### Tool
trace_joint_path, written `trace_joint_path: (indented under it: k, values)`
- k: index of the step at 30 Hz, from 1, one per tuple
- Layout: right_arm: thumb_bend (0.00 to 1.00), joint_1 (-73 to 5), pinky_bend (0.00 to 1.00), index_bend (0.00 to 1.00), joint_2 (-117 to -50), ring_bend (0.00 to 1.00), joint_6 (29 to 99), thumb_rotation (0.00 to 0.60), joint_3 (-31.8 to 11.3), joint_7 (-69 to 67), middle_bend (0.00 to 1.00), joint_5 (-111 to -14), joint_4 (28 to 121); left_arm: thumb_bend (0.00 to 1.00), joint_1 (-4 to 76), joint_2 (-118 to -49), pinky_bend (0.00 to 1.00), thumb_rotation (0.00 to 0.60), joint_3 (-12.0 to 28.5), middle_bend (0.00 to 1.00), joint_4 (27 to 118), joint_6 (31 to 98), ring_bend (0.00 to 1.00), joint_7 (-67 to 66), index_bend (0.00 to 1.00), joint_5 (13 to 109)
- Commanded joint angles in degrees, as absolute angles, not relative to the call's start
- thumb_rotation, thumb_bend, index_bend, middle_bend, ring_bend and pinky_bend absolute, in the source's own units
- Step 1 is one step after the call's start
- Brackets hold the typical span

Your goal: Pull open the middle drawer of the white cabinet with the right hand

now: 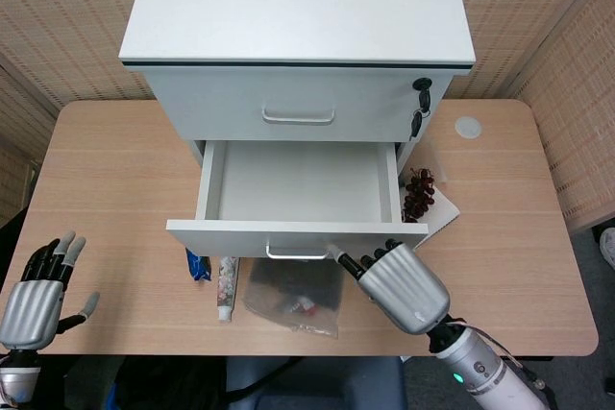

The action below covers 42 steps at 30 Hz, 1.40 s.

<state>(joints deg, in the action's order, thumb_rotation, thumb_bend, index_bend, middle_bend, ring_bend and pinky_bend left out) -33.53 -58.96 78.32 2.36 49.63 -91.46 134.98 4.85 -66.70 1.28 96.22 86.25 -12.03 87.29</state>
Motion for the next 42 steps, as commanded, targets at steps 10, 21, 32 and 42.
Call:
trace_joint_path:
  k: [10, 21, 32, 42]
  values:
    - [0.33, -15.0, 0.83, 0.34, -50.7, 0.79, 100.2, 0.6, 4.9, 32.3, 0.77, -100.6, 127.0, 0.31, 4.9, -66.5, 0.09, 0.6, 1.3, 0.0, 96.4, 85.9, 0.0, -11.9, 0.03, 86.9]
    - [0.33, -6.0, 0.62, 0.22, -54.2, 0.48, 98.4, 0.6, 7.6, 17.6, 0.46, -89.7, 110.8, 0.31, 5.2, -66.9, 0.09, 0.6, 1.4, 0.0, 97.2, 85.6, 0.0, -12.9, 0.03, 87.1]
    - [0.28, -5.2, 0.17, 0.0, -57.8, 0.03, 91.7, 0.6, 6.0, 11.1, 0.04, -86.9, 103.1, 0.31, 4.6, -67.7, 0.09, 0.6, 1.5, 0.0, 97.7, 87.0, 0.0, -13.7, 0.03, 87.6]
    - [0.28, -5.4, 0.17, 0.0, -59.0, 0.03, 89.5, 0.6, 3.8, 10.2, 0.04, -87.5, 101.7, 0.31, 4.7, -68.4, 0.09, 0.6, 1.8, 0.0, 97.4, 87.2, 0.0, -13.4, 0.03, 87.6]
